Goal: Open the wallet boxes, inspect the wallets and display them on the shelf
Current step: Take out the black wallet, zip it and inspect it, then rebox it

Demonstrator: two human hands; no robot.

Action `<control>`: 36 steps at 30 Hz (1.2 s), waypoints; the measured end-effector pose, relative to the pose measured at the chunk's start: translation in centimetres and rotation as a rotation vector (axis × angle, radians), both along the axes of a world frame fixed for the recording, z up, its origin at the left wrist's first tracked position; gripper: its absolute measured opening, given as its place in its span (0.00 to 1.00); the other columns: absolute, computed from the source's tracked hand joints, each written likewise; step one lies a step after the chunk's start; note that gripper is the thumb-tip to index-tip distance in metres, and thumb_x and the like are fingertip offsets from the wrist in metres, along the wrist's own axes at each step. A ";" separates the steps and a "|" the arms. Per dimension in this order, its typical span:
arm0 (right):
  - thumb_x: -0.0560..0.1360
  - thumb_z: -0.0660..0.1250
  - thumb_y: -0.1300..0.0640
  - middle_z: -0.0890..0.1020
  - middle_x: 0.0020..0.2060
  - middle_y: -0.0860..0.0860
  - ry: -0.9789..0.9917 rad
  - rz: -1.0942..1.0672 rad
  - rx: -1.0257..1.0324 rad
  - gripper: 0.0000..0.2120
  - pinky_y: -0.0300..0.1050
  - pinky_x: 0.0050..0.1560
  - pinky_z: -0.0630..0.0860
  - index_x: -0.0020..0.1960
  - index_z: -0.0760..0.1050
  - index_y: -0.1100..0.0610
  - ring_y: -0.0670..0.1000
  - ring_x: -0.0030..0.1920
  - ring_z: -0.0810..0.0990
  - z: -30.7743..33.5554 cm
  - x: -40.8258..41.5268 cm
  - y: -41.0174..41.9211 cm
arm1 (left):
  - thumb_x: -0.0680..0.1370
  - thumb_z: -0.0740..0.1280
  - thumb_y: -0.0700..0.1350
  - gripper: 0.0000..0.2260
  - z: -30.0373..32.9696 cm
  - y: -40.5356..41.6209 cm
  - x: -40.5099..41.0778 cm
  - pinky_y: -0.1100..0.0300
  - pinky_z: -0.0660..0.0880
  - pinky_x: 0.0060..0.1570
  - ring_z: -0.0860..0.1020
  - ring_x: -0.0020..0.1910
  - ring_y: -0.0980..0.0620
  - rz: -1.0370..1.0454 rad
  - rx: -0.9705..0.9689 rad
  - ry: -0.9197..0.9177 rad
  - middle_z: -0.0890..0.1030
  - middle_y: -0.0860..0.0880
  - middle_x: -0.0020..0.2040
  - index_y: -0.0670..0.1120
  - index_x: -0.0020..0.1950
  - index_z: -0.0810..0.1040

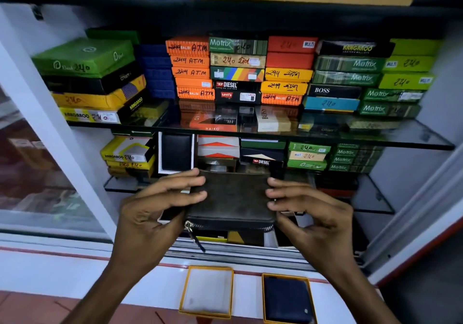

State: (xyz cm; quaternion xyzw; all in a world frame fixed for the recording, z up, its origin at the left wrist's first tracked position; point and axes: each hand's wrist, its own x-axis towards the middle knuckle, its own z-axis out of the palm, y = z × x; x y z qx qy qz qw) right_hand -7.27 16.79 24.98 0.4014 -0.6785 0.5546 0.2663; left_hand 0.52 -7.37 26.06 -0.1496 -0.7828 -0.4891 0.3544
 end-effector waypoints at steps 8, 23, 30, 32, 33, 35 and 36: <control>0.66 0.78 0.65 0.88 0.44 0.41 -0.851 0.037 0.056 0.21 0.38 0.45 0.83 0.55 0.84 0.48 0.42 0.43 0.87 -8.3 1.2 -2.7 | 0.66 0.76 0.30 0.15 -9.0 -1.4 0.7 0.68 0.79 0.37 0.81 0.35 0.59 0.115 0.423 -0.575 0.85 0.52 0.33 0.44 0.46 0.79; 0.63 0.79 0.61 0.80 0.23 0.33 -1.156 -0.223 0.462 0.24 0.46 0.42 0.82 0.22 0.77 0.36 0.36 0.32 0.83 -26.6 1.8 -7.5 | 0.72 0.74 0.44 0.08 -26.2 -2.8 0.4 0.65 0.72 0.45 0.82 0.43 0.50 0.371 -0.020 -1.081 0.85 0.48 0.46 0.42 0.49 0.85; 0.71 0.75 0.57 0.85 0.33 0.56 -1.359 -0.248 0.570 0.08 0.49 0.44 0.83 0.36 0.82 0.60 0.55 0.38 0.85 -27.2 1.6 -7.2 | 0.72 0.68 0.56 0.18 -27.8 -2.9 0.4 0.57 0.74 0.52 0.82 0.53 0.46 0.345 -0.033 -1.213 0.86 0.46 0.50 0.44 0.51 0.83; 0.72 0.73 0.58 0.82 0.26 0.51 -1.357 -0.228 0.587 0.15 0.42 0.39 0.81 0.27 0.78 0.54 0.49 0.32 0.82 -26.9 1.8 -7.1 | 0.72 0.70 0.53 0.14 -27.7 -2.9 0.5 0.59 0.74 0.49 0.82 0.51 0.47 0.349 -0.021 -1.214 0.86 0.47 0.48 0.44 0.48 0.85; 0.72 0.74 0.57 0.83 0.27 0.51 -1.345 -0.232 0.588 0.16 0.43 0.41 0.83 0.26 0.78 0.53 0.49 0.32 0.83 -26.7 2.0 -6.9 | 0.72 0.72 0.50 0.10 -27.2 -2.8 0.7 0.60 0.73 0.48 0.83 0.50 0.47 0.367 0.006 -1.202 0.86 0.47 0.48 0.44 0.48 0.85; 0.70 0.75 0.58 0.87 0.31 0.54 -1.345 -0.205 0.484 0.10 0.53 0.45 0.85 0.30 0.83 0.54 0.51 0.33 0.86 -25.6 2.3 -6.5 | 0.70 0.75 0.45 0.06 -25.4 -2.8 1.0 0.59 0.74 0.50 0.83 0.48 0.49 0.418 0.088 -1.155 0.86 0.49 0.46 0.47 0.46 0.85; 0.69 0.76 0.59 0.88 0.34 0.55 -1.349 -0.193 0.407 0.04 0.56 0.43 0.85 0.35 0.85 0.54 0.51 0.33 0.85 -24.7 2.5 -6.2 | 0.69 0.76 0.44 0.06 -24.2 -2.8 1.1 0.59 0.75 0.51 0.83 0.47 0.50 0.441 0.134 -1.131 0.85 0.51 0.45 0.48 0.46 0.84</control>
